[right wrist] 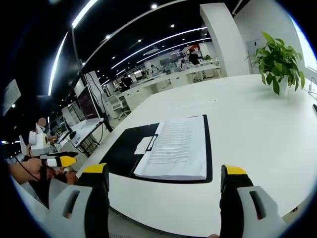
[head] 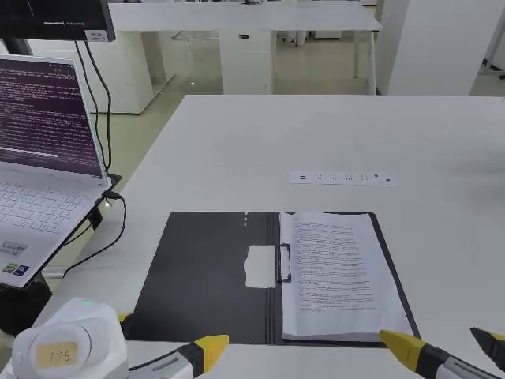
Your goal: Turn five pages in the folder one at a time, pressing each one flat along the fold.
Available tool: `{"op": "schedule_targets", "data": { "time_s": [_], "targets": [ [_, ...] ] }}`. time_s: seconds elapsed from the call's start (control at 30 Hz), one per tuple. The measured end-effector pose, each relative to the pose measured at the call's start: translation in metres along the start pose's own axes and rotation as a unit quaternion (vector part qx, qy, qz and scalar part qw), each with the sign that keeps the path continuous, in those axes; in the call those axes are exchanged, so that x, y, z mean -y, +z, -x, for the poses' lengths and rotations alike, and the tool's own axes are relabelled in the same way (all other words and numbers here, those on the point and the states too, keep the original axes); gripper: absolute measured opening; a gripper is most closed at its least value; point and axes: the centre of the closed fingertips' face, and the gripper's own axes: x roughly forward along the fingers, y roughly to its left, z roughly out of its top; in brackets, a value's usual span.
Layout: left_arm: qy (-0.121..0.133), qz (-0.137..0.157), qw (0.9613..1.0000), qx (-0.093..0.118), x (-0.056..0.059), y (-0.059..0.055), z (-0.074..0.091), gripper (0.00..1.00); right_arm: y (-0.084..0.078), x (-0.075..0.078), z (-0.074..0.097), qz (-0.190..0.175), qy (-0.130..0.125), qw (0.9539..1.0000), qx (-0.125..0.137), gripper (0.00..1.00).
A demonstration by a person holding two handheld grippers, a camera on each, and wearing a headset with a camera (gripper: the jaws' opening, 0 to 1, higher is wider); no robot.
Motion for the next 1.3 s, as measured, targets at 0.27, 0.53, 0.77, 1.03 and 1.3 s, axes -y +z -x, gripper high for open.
{"op": "schedule_targets", "data": {
  "time_s": [0.27,0.53,0.77,1.03,1.3],
  "targets": [
    [0.000,-0.005,1.0000,-0.001,-0.002,0.001,-0.001,0.87,-0.003,0.001,0.002,-0.001,-0.002,1.0000,-0.002,0.93],
    [-0.003,-0.012,0.9999,-0.003,-0.003,0.004,-0.006,0.86,-0.003,0.003,0.003,-0.008,-0.007,0.9999,0.000,0.93],
    [-0.008,-0.018,0.9998,-0.009,-0.001,0.003,-0.012,0.86,-0.006,0.001,0.005,-0.013,-0.011,0.9999,0.000,0.93],
    [-0.018,-0.025,0.9994,-0.013,0.002,0.003,-0.020,0.86,-0.007,0.001,0.006,-0.016,-0.013,0.9998,0.000,0.93],
    [-0.035,-0.039,0.9985,-0.017,0.012,0.007,-0.033,0.86,-0.008,0.005,0.008,-0.017,-0.019,0.9997,0.002,0.93]
  ]
}}
